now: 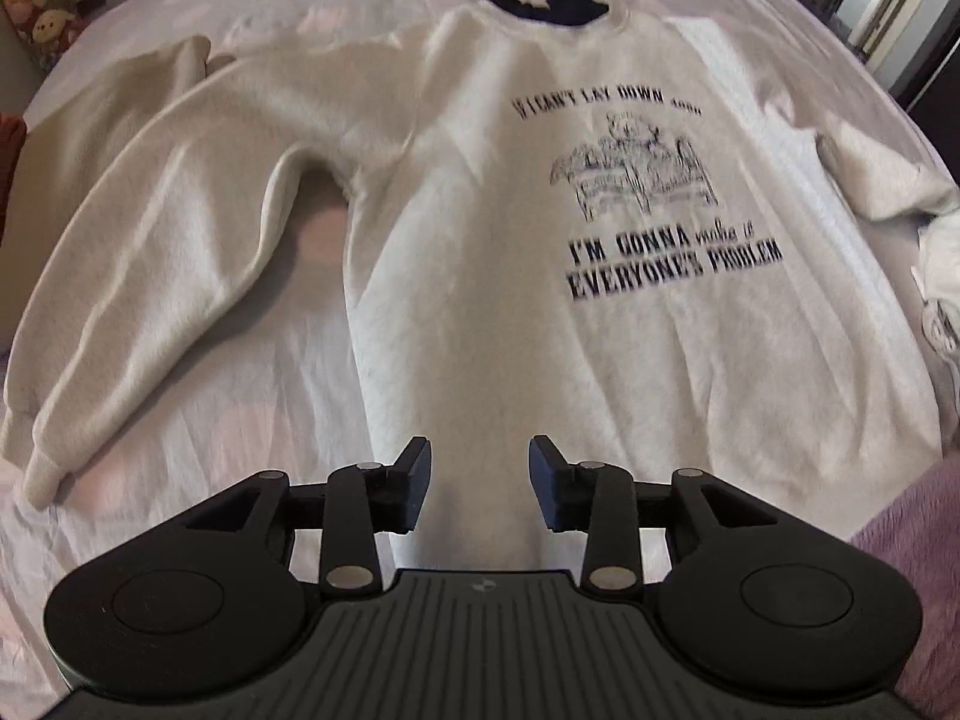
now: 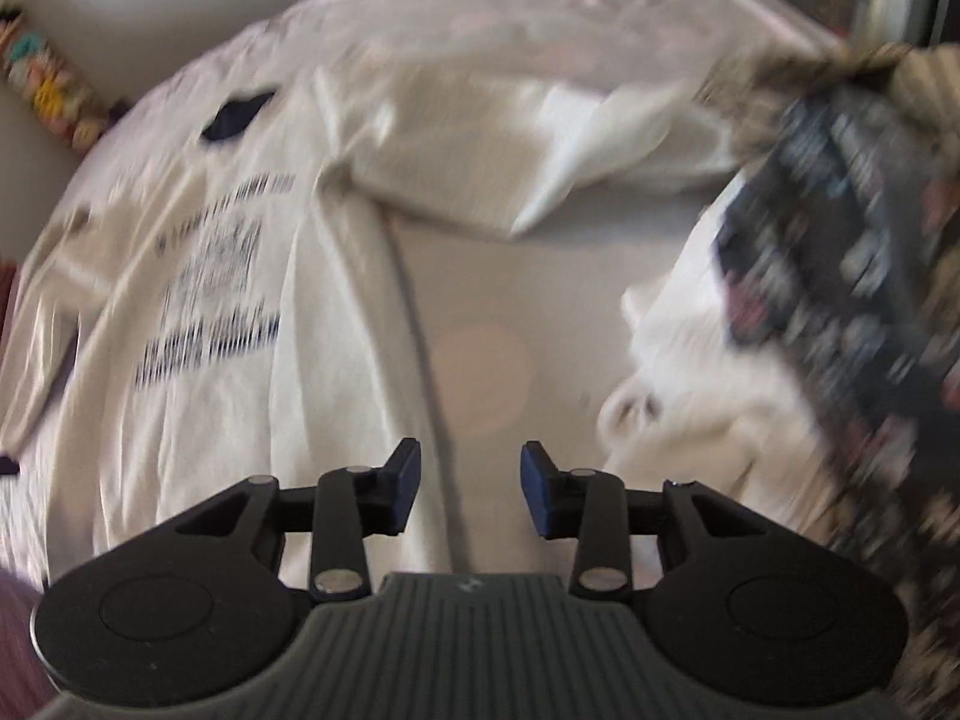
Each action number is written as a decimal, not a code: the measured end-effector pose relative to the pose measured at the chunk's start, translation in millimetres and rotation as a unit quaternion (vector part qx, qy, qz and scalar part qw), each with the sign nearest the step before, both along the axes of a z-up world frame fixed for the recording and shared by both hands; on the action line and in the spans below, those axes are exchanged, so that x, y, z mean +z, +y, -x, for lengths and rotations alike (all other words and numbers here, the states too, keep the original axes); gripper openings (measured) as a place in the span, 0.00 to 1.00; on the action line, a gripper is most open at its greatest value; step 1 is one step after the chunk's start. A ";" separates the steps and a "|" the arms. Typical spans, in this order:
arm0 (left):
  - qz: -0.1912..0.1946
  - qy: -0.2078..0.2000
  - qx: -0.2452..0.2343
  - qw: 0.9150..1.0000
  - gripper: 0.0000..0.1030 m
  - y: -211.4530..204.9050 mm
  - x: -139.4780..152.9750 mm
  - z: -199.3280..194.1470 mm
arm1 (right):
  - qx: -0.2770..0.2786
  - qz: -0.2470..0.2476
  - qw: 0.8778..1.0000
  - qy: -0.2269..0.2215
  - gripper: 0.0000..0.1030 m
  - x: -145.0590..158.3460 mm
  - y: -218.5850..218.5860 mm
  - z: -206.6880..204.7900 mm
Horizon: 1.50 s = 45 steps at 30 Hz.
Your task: Fold clothes
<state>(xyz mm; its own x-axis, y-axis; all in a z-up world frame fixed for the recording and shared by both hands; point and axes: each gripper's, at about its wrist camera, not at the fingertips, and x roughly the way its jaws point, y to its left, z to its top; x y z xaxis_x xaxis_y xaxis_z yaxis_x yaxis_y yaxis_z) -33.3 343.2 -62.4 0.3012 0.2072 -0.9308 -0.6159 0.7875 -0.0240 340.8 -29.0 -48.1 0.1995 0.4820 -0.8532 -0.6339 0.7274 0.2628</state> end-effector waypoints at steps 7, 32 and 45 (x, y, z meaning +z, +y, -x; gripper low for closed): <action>-0.057 -0.063 0.035 0.996 0.35 33.2 -18.5 -55.6 | -0.122 -0.040 0.991 -0.037 0.57 26.4 21.9 -55.2; -0.050 -0.034 0.024 0.998 0.35 83.9 -80.5 -66.5 | -0.225 0.199 0.941 -0.157 0.04 -17.4 135.1 -184.3; -0.049 -0.061 0.036 0.996 0.35 87.5 -68.0 -57.6 | -0.238 0.067 0.919 -0.306 0.04 126.6 150.3 -164.5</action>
<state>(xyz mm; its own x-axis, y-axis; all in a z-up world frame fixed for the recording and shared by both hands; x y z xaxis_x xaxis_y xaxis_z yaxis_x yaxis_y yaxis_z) 24.4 430.7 -130.4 0.3929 0.3208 -0.8618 -0.6674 0.7442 -0.0273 505.3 121.3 78.5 0.8229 0.1148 -0.5565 -0.2353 0.9603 -0.1498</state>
